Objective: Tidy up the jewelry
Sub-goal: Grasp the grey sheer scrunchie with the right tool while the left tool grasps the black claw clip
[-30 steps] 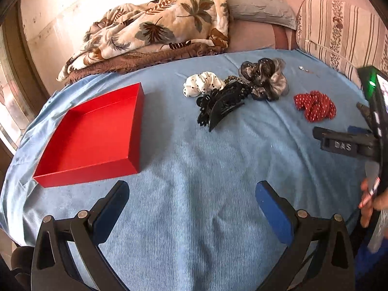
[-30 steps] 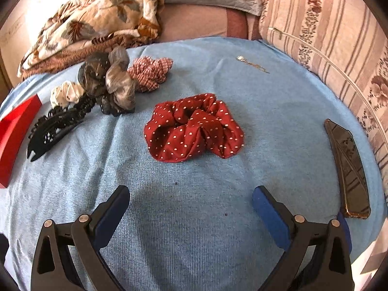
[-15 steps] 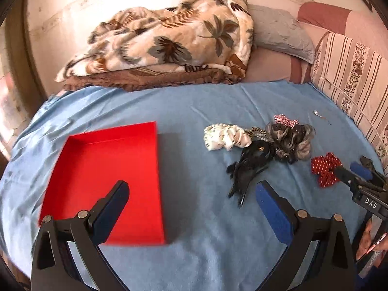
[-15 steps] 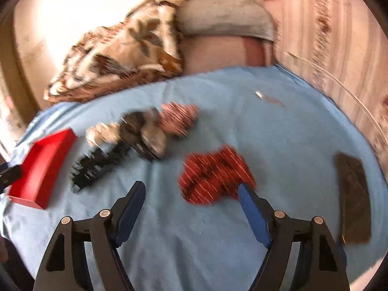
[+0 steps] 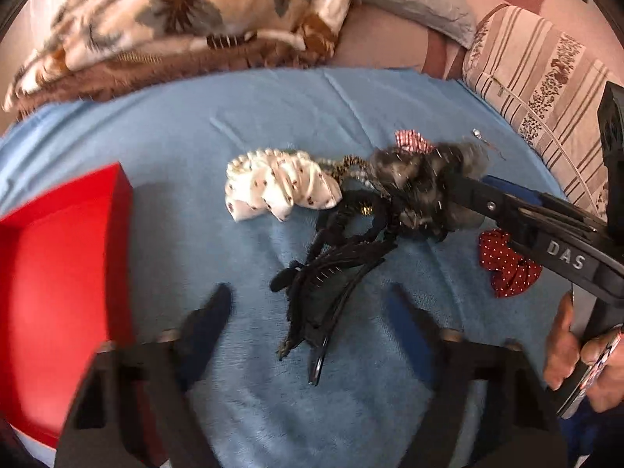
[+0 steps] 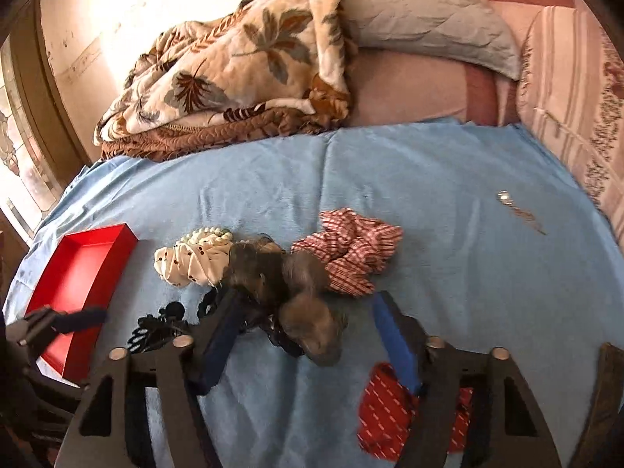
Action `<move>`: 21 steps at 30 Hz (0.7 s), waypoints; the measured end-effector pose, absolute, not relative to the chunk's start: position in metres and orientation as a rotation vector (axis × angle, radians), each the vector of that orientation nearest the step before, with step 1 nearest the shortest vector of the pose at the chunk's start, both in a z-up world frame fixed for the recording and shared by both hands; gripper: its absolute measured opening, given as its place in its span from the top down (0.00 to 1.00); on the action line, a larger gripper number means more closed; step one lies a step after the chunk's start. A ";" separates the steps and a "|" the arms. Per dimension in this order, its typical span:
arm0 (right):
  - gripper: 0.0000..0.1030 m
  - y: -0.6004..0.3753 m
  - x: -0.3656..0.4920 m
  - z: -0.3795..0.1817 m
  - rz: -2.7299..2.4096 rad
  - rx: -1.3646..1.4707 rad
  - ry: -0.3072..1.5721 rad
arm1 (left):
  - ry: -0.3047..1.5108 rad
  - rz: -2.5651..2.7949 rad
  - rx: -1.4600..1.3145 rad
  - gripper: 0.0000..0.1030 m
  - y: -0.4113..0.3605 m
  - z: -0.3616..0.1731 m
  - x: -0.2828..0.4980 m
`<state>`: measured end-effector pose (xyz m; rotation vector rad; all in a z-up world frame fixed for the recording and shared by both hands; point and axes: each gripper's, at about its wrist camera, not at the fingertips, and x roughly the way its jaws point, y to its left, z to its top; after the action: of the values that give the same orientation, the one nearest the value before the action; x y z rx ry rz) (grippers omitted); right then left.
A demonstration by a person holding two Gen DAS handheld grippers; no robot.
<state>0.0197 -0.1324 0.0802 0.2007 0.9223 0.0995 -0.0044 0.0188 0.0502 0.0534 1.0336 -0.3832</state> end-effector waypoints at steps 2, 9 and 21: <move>0.74 -0.132 0.025 0.074 0.133 0.235 0.960 | 1.077 -0.389 0.016 0.62 0.019 0.043 0.001; 0.92 -0.134 0.006 0.083 0.178 0.302 0.947 | 1.074 -0.385 -0.050 0.74 0.029 0.050 -0.012; 0.93 -0.142 -0.065 0.112 0.303 0.521 0.931 | 0.985 -0.387 -0.152 0.74 0.068 0.099 -0.064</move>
<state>-0.0653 -0.1424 0.1120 0.5215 0.9310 0.3035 -0.0643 0.0679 0.0986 -0.1524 0.9852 -0.3866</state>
